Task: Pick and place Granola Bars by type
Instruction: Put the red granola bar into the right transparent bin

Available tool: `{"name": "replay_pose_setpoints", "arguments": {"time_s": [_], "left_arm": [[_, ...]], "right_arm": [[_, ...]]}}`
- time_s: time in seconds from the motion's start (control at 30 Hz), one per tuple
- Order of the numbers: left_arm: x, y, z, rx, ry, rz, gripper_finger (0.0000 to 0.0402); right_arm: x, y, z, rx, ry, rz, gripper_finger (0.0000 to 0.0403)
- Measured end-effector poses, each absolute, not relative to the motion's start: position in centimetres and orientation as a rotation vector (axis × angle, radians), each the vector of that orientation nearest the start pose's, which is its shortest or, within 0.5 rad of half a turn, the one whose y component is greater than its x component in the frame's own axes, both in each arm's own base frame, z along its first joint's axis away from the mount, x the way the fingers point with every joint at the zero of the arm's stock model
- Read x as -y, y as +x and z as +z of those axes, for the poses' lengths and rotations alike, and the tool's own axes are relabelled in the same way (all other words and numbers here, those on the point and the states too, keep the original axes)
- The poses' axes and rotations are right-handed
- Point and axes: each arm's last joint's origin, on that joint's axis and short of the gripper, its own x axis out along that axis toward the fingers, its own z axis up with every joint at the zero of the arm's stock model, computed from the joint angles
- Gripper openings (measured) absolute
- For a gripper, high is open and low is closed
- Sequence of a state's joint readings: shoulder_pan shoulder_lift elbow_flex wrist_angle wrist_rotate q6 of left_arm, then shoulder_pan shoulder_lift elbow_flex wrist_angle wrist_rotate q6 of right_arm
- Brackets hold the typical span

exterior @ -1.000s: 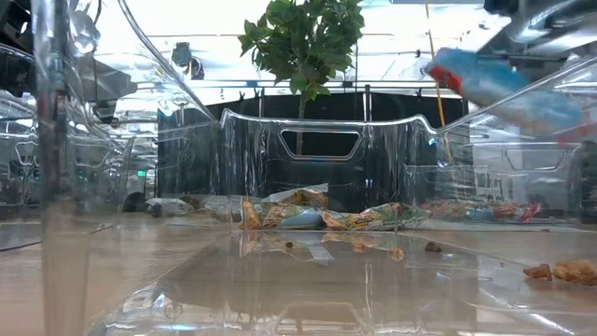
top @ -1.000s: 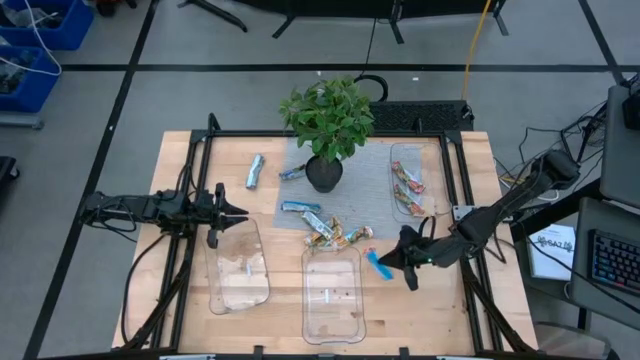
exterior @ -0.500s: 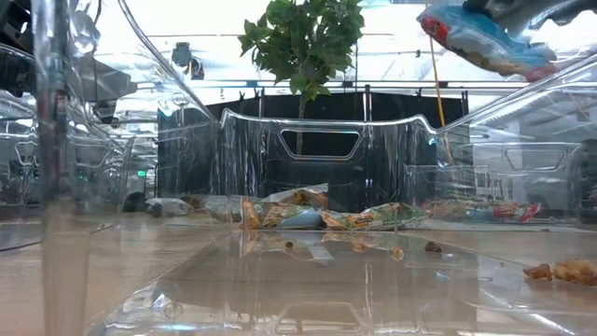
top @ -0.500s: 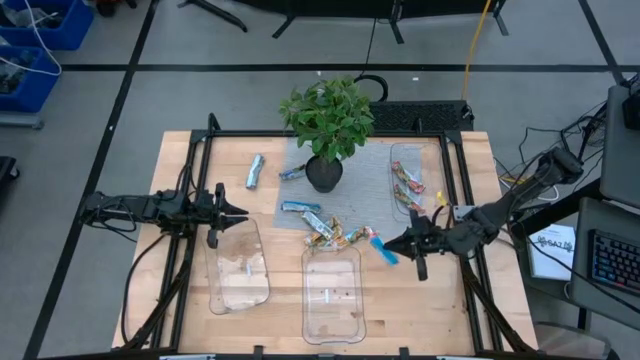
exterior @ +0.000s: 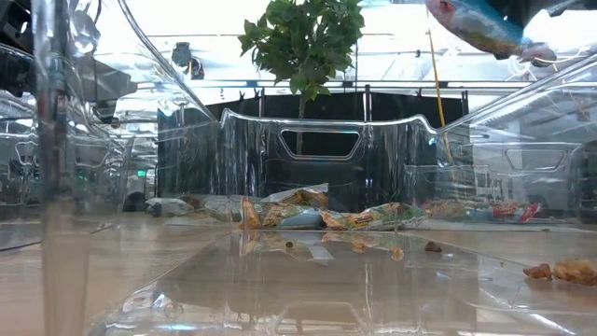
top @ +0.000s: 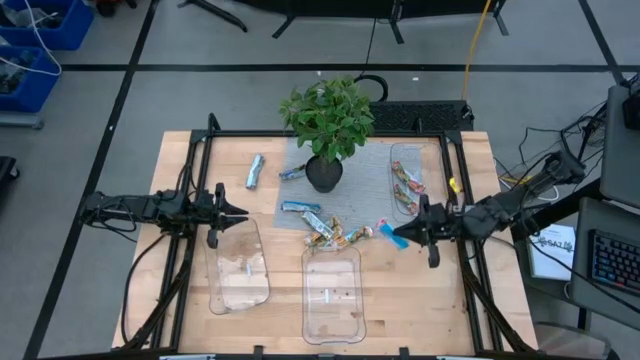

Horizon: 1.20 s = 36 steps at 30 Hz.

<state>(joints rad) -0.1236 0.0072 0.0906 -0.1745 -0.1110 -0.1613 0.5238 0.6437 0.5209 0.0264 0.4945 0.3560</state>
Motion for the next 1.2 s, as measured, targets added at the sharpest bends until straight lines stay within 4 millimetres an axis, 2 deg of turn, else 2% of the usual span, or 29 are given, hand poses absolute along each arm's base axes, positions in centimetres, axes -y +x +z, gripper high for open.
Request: {"name": "replay_pose_setpoints", "arguments": {"time_s": [0.5, 0.97, 1.2], "left_arm": [[0.8, 9.1, 17.7, -0.091, -0.151, -0.005, 0.0077], [0.8, 9.1, 17.7, -0.091, -0.150, -0.005, 0.0077], [0.8, 9.1, 17.7, -0.091, -0.150, -0.005, 0.0077]], "right_arm": [[-2.5, 12.0, 29.0, -0.025, 0.176, -0.247, 0.0000], [0.0, 11.6, 29.1, -0.011, 0.093, -0.532, 0.0000], [1.2, 11.6, 28.0, -0.041, 0.073, -0.680, 0.0000]]}}
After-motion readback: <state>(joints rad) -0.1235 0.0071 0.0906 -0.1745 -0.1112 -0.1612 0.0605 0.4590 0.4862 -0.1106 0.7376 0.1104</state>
